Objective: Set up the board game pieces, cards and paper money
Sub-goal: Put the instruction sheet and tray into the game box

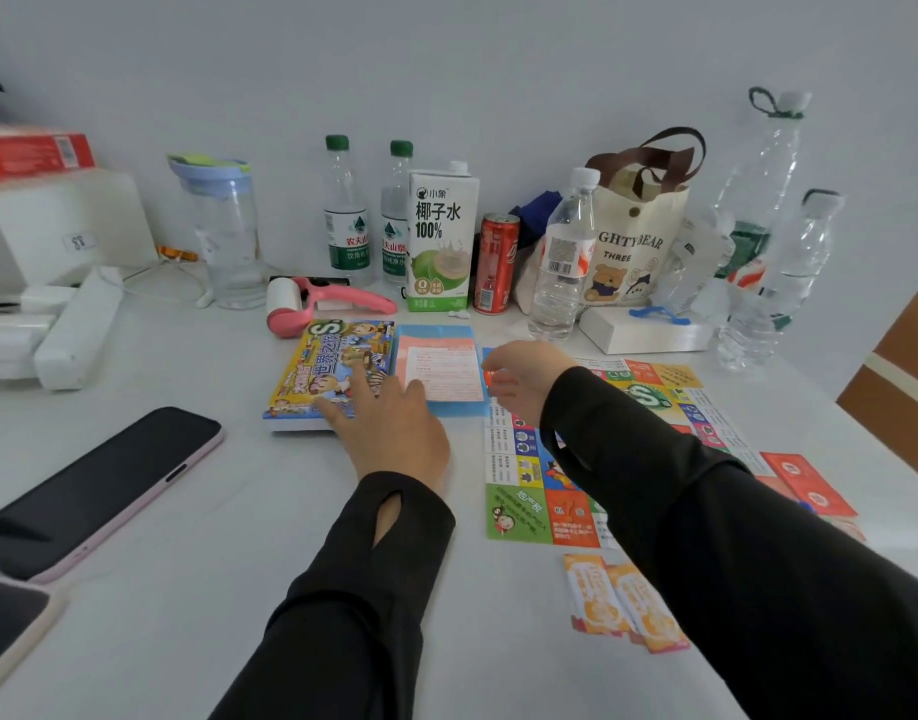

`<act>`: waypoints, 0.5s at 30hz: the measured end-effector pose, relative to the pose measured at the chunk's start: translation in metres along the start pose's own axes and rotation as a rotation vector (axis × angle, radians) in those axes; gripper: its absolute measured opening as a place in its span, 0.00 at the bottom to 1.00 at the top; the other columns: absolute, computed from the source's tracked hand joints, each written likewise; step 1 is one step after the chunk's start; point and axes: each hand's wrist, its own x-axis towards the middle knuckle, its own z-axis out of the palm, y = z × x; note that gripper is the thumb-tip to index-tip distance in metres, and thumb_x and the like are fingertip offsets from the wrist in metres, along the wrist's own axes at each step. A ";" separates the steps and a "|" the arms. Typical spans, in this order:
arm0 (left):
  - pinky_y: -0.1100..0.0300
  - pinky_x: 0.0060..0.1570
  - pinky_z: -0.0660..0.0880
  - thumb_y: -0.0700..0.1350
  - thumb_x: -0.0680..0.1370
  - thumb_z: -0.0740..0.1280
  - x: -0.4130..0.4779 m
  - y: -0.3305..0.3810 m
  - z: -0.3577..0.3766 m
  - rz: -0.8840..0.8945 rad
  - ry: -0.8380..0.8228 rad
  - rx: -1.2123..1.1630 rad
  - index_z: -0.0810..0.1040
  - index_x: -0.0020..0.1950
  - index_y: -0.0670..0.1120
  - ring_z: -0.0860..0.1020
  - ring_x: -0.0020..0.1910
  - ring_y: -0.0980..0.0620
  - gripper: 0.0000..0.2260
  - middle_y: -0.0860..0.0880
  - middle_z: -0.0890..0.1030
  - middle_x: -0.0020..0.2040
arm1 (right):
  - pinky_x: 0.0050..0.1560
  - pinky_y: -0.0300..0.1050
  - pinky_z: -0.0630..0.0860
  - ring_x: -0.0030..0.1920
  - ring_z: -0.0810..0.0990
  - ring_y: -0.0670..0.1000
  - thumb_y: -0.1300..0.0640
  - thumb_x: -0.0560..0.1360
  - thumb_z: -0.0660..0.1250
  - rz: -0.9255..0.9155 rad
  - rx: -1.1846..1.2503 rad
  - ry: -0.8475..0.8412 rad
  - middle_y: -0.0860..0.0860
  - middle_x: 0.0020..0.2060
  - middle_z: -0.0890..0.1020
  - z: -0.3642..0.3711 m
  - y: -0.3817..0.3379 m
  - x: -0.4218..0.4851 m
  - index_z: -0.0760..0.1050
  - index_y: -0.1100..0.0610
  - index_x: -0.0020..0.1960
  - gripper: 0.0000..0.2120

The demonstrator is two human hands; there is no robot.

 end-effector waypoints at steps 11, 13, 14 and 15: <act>0.31 0.66 0.43 0.44 0.78 0.55 0.000 0.001 0.006 0.002 -0.048 -0.036 0.67 0.67 0.52 0.47 0.75 0.44 0.17 0.49 0.68 0.68 | 0.51 0.48 0.72 0.55 0.75 0.57 0.67 0.75 0.60 0.138 0.197 -0.052 0.63 0.53 0.74 0.006 -0.005 0.009 0.71 0.63 0.56 0.10; 0.31 0.66 0.42 0.44 0.78 0.54 0.000 0.001 0.006 0.000 -0.058 -0.039 0.68 0.66 0.52 0.47 0.75 0.44 0.17 0.49 0.69 0.68 | 0.49 0.47 0.70 0.44 0.75 0.54 0.66 0.75 0.61 0.160 0.151 -0.058 0.59 0.44 0.74 0.012 -0.008 0.006 0.71 0.62 0.51 0.05; 0.31 0.66 0.42 0.44 0.78 0.54 0.000 0.001 0.005 0.002 -0.061 -0.041 0.68 0.67 0.52 0.47 0.75 0.44 0.17 0.49 0.68 0.68 | 0.47 0.47 0.70 0.43 0.75 0.53 0.66 0.75 0.62 0.160 0.116 -0.043 0.58 0.45 0.75 0.014 -0.009 0.006 0.71 0.61 0.48 0.04; 0.32 0.66 0.42 0.44 0.79 0.54 0.000 0.001 0.005 0.005 -0.060 -0.043 0.68 0.67 0.52 0.47 0.75 0.44 0.17 0.49 0.68 0.68 | 0.46 0.47 0.70 0.45 0.76 0.53 0.65 0.74 0.62 0.157 0.086 -0.036 0.58 0.49 0.76 0.016 -0.009 0.007 0.71 0.60 0.49 0.04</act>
